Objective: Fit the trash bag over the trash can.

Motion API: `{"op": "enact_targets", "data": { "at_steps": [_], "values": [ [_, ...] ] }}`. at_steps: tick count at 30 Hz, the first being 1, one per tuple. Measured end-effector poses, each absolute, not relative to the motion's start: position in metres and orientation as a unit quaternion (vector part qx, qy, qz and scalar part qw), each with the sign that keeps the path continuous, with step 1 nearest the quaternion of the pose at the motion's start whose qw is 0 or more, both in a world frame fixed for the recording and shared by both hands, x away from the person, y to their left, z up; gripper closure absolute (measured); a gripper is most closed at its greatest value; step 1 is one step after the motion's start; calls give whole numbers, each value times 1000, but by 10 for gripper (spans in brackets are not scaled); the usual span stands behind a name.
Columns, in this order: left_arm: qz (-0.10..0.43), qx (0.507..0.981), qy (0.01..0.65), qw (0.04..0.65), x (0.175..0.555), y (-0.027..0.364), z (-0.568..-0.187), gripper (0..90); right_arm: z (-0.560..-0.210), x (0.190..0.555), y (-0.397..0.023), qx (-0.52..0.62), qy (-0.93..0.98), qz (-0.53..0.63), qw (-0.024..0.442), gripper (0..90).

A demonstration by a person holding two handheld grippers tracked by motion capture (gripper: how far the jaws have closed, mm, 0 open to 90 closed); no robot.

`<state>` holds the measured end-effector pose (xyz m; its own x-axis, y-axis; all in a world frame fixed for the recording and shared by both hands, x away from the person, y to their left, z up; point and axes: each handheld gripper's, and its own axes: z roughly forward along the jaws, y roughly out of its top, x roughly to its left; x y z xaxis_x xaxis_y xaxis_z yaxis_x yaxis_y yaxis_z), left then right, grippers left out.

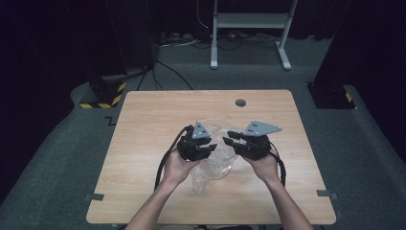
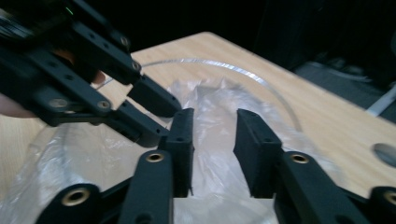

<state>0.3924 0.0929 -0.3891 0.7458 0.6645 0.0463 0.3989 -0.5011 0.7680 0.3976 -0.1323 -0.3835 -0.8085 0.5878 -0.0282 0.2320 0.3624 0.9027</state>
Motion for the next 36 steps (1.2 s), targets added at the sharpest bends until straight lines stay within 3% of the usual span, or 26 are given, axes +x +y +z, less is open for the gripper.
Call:
{"op": "enact_targets", "data": {
  "at_steps": [6, 9, 10, 15, 18, 28, 31, 34, 36],
  "values": [
    [172, 847, 316, 390, 391, 93, -389, 702, -377, 395, -154, 287, 789, 496, 222, 561],
    [162, 840, 306, 417, 390, 95, -387, 643, -382, 403, -156, 305, 793, 478, 223, 528],
    [161, 837, 304, 426, 389, 95, -385, 611, -385, 407, -154, 305, 799, 470, 218, 538],
    [151, 828, 291, 455, 377, 100, -375, 501, -388, 411, -147, 298, 808, 455, 225, 798],
    [142, 824, 292, 465, 370, 103, -373, 474, -383, 409, -145, 291, 806, 457, 237, 875],
    [139, 811, 291, 488, 343, 116, -369, 432, -378, 416, -117, 268, 835, 422, 229, 895],
    [146, 815, 283, 484, 334, 115, -369, 442, -382, 421, -112, 271, 841, 411, 224, 894],
    [149, 832, 276, 457, 330, 108, -371, 530, -384, 424, -110, 276, 844, 407, 214, 874],
    [155, 842, 275, 438, 330, 105, -374, 611, -385, 424, -111, 278, 841, 416, 206, 798]
  ]
}}
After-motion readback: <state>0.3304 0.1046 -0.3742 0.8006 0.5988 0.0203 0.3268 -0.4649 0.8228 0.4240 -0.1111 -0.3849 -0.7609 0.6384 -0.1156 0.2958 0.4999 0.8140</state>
